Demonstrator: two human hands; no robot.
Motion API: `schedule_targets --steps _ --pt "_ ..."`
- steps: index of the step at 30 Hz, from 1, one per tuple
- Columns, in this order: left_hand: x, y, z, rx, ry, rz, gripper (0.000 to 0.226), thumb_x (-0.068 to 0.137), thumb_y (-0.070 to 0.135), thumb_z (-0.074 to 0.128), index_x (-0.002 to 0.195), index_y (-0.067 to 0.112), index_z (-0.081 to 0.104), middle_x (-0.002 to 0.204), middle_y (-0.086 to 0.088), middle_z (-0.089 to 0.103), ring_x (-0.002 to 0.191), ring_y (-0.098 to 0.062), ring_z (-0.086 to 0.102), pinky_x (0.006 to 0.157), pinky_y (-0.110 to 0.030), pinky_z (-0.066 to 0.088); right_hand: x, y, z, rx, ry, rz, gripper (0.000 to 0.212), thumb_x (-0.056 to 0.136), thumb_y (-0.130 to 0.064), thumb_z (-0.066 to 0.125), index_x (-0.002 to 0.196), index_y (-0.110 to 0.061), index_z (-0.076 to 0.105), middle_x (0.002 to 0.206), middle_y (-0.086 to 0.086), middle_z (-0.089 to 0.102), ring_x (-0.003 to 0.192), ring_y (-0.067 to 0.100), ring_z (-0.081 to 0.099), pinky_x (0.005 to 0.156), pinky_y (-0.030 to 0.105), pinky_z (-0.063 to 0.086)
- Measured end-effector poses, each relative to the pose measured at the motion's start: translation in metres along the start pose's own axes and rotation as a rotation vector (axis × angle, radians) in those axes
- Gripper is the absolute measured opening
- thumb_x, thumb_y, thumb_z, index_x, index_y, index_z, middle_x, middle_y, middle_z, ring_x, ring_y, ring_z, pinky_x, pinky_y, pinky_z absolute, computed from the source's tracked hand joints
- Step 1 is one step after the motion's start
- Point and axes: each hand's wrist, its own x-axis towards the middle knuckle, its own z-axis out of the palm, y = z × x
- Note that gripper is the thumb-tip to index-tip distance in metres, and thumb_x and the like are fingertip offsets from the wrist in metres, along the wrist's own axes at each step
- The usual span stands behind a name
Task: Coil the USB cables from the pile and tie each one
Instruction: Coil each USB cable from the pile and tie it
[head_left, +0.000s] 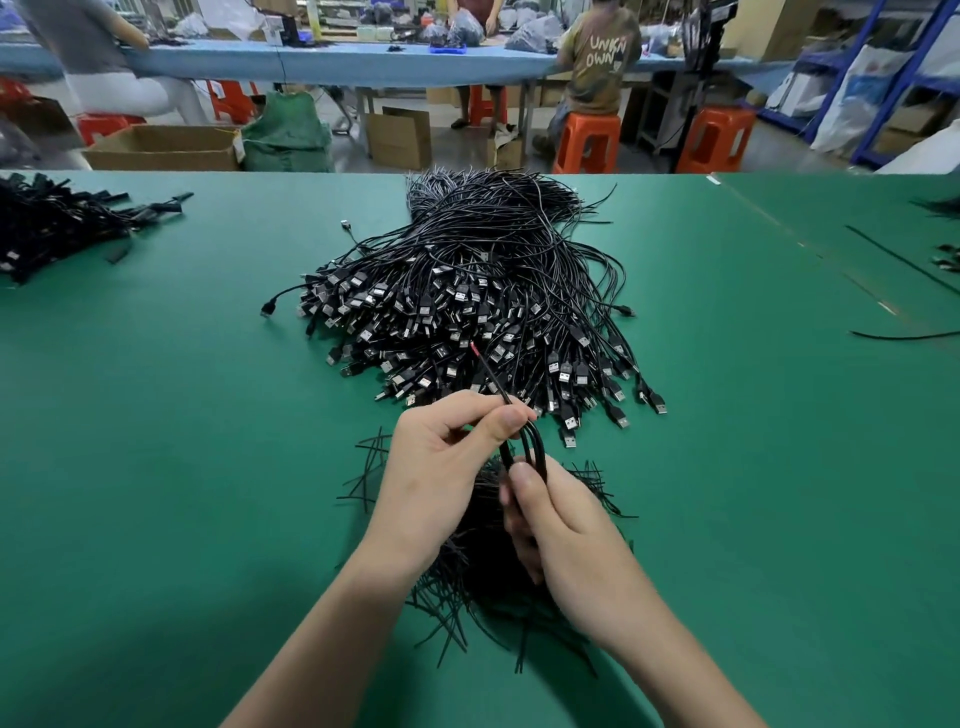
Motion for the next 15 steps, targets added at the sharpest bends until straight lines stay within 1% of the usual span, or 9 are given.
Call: schedule_targets --steps 3,4,6,7,9,11,13,14,15 --pt "-0.009 -0.005 0.011 0.111 0.119 -0.032 0.015 0.098 0.036 0.067 0.101 0.037 0.082 0.097 0.017 0.078 0.079 0.005 0.067 0.075 -0.022 0.053 0.005 0.002 0.004 -0.393 0.216 -0.103 0.036 0.105 -0.05 0.026 0.078 -0.031 0.04 0.062 -0.011 0.052 0.056 0.009 0.045 0.058 0.038 0.038" --pt "-0.013 -0.006 0.015 0.113 0.121 -0.049 0.017 0.099 0.037 0.067 0.108 0.039 0.08 0.103 0.02 0.078 0.087 0.007 0.068 0.079 -0.022 0.055 0.006 0.001 0.004 -0.517 0.248 -0.105 0.039 0.102 -0.055 0.018 0.08 -0.03 0.038 0.063 -0.009 0.053 0.057 0.014 0.049 0.058 0.042 0.04" --pt "-0.021 -0.008 0.023 0.079 0.088 -0.111 0.026 0.096 0.039 0.07 0.122 0.043 0.074 0.108 0.018 0.078 0.102 0.002 0.071 0.091 -0.027 0.057 0.005 0.0 0.003 -0.718 0.274 -0.102 0.044 0.098 -0.058 0.005 0.083 -0.029 0.035 0.062 -0.008 0.052 0.056 0.017 0.049 0.053 0.041 0.036" --pt "-0.024 -0.009 0.026 0.054 0.086 -0.135 0.028 0.093 0.038 0.073 0.119 0.047 0.073 0.106 0.017 0.078 0.105 -0.001 0.072 0.093 -0.026 0.057 0.004 0.0 0.003 -0.787 0.279 -0.108 0.04 0.099 -0.053 0.005 0.084 -0.03 0.034 0.06 -0.009 0.046 0.053 0.015 0.044 0.051 0.039 0.031" --pt "-0.026 -0.01 0.028 -0.015 0.114 -0.156 0.021 0.094 0.028 0.076 0.103 0.048 0.077 0.101 0.015 0.08 0.103 -0.005 0.074 0.09 -0.024 0.058 0.003 0.0 0.006 -0.885 0.266 -0.105 0.034 0.1 -0.048 0.005 0.089 -0.031 0.032 0.059 -0.01 0.039 0.054 0.019 0.038 0.054 0.041 0.027" --pt "-0.027 -0.01 0.027 -0.02 0.13 -0.158 0.017 0.096 0.023 0.074 0.099 0.039 0.078 0.097 0.012 0.08 0.097 -0.006 0.076 0.087 -0.025 0.059 0.002 0.002 0.007 -0.943 0.243 -0.105 0.038 0.099 -0.05 0.002 0.095 -0.03 0.033 0.063 -0.009 0.043 0.059 0.023 0.04 0.058 0.042 0.029" --pt "-0.027 -0.01 0.026 0.011 0.129 -0.134 0.015 0.097 0.021 0.072 0.102 0.033 0.078 0.095 0.011 0.081 0.095 -0.006 0.076 0.084 -0.023 0.059 0.001 0.004 0.005 -0.903 0.214 -0.141 0.042 0.099 -0.051 0.004 0.103 -0.029 0.04 0.069 -0.008 0.052 0.062 0.022 0.045 0.06 0.042 0.033" --pt "-0.027 -0.011 0.026 0.009 0.129 -0.121 0.015 0.097 0.02 0.072 0.103 0.032 0.079 0.095 0.01 0.081 0.095 -0.007 0.076 0.084 -0.021 0.059 -0.001 0.004 0.004 -0.796 0.185 -0.154 0.04 0.101 -0.05 0.009 0.106 -0.03 0.044 0.072 -0.008 0.058 0.064 0.02 0.05 0.061 0.041 0.038" --pt "-0.026 -0.01 0.025 -0.007 0.13 -0.109 0.016 0.096 0.019 0.073 0.103 0.031 0.079 0.095 0.008 0.081 0.095 -0.009 0.077 0.084 -0.022 0.059 -0.001 0.004 0.004 -0.618 0.137 -0.139 0.036 0.104 -0.049 0.016 0.107 -0.034 0.048 0.077 -0.007 0.064 0.068 0.016 0.056 0.064 0.04 0.043"
